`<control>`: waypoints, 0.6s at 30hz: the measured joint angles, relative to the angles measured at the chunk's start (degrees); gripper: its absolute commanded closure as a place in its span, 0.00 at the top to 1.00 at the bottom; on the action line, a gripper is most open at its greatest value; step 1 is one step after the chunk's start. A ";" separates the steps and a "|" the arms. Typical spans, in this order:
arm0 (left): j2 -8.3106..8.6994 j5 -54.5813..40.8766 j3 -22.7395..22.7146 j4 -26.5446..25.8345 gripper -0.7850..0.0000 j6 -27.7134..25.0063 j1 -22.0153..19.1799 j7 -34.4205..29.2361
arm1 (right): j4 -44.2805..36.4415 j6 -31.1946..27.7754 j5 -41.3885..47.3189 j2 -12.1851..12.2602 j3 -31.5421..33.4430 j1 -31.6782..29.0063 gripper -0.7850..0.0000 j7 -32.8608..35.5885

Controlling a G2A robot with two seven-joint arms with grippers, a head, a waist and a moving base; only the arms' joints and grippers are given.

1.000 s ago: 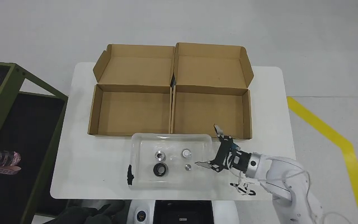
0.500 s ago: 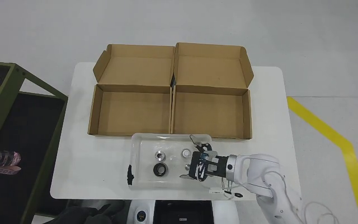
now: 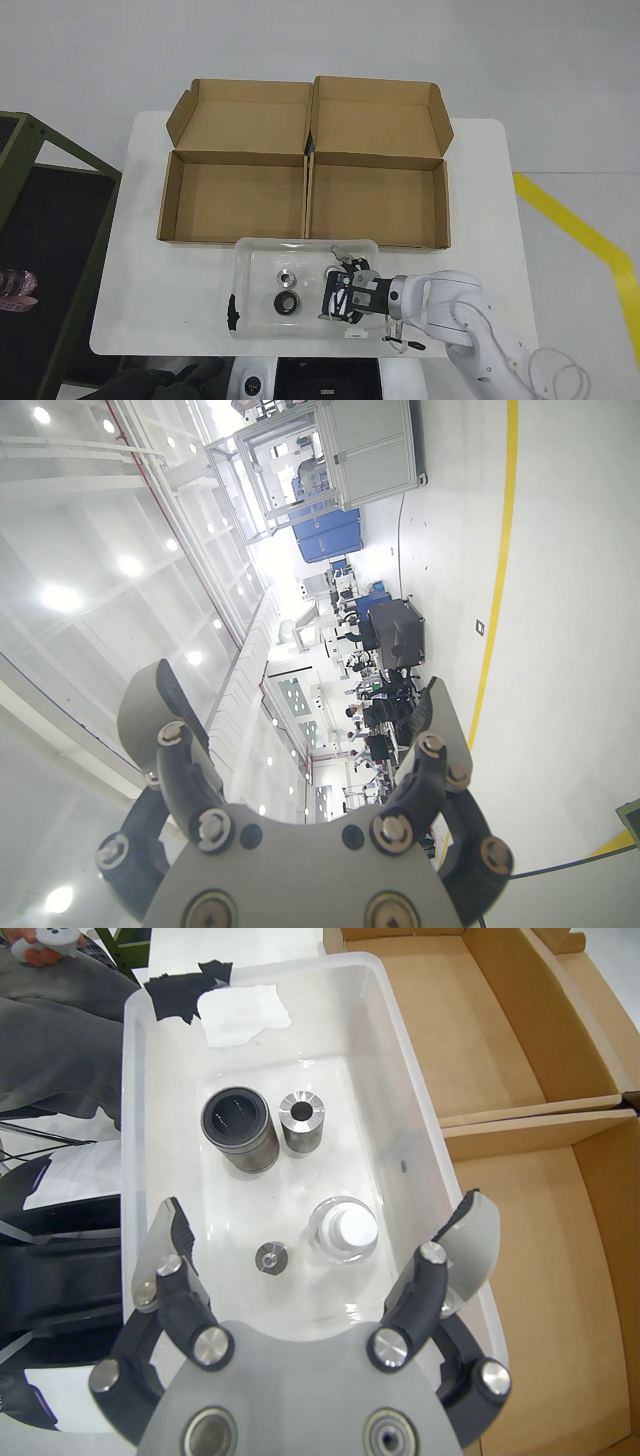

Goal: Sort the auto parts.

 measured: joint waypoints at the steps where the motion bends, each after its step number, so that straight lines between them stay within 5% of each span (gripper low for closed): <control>1: 0.00 0.00 0.00 0.00 1.00 0.00 0.00 0.00 | 0.17 0.28 -0.07 0.01 -0.21 0.24 1.00 0.25; 4: 0.00 0.00 0.00 0.00 1.00 0.00 0.00 0.00 | 0.64 1.12 -0.43 0.06 -1.00 0.95 0.85 1.10; 8: 0.00 0.00 0.00 0.00 1.00 0.00 0.00 0.00 | 1.40 2.29 -0.91 0.11 -1.91 1.98 0.79 2.30; 18: 0.00 0.00 0.00 0.00 1.00 0.00 0.00 0.00 | 3.09 4.11 -1.58 0.40 -2.99 3.40 0.35 3.79</control>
